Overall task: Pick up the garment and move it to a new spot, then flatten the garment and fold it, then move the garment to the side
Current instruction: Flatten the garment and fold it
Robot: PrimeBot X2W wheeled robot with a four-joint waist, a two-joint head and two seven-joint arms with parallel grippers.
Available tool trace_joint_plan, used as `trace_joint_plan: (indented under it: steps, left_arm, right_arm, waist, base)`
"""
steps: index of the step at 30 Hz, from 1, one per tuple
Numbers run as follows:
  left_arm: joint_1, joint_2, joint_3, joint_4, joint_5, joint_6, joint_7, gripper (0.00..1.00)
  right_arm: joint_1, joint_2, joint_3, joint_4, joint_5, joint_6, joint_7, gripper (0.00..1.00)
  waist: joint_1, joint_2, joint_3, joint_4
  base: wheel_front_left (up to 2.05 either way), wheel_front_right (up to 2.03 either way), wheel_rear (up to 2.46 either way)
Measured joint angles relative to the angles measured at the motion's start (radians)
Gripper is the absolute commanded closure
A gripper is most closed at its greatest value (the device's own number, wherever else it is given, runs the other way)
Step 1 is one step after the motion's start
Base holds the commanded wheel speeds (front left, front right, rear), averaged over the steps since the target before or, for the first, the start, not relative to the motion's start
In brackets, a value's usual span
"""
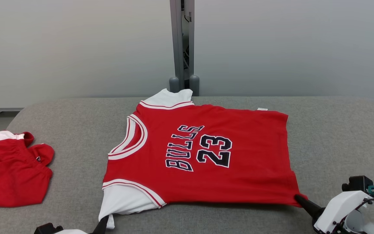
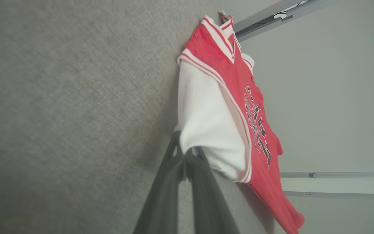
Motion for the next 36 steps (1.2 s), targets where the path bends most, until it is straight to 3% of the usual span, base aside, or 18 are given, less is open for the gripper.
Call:
trace_joint_plan:
  steps: [20,36]
  left_arm:
    - [0.238,0.236,-0.045,-0.418,-0.055,0.061,0.277,1.0]
    - [0.375,0.426,-0.078,-0.624,-0.053,0.026,0.412,1.0]
  right_arm:
    - [0.108,-0.115,0.018,-0.107,0.146,0.0,0.314,1.0]
    - [0.168,-0.161,0.007,-0.168,0.206,0.0,0.415,1.0]
  waist:
    - [0.0,0.0,-0.021,0.029]
    - [0.0,0.0,-0.024,0.03]
  base:
    - [0.0,0.0,0.0]
    - [0.0,0.0,0.0]
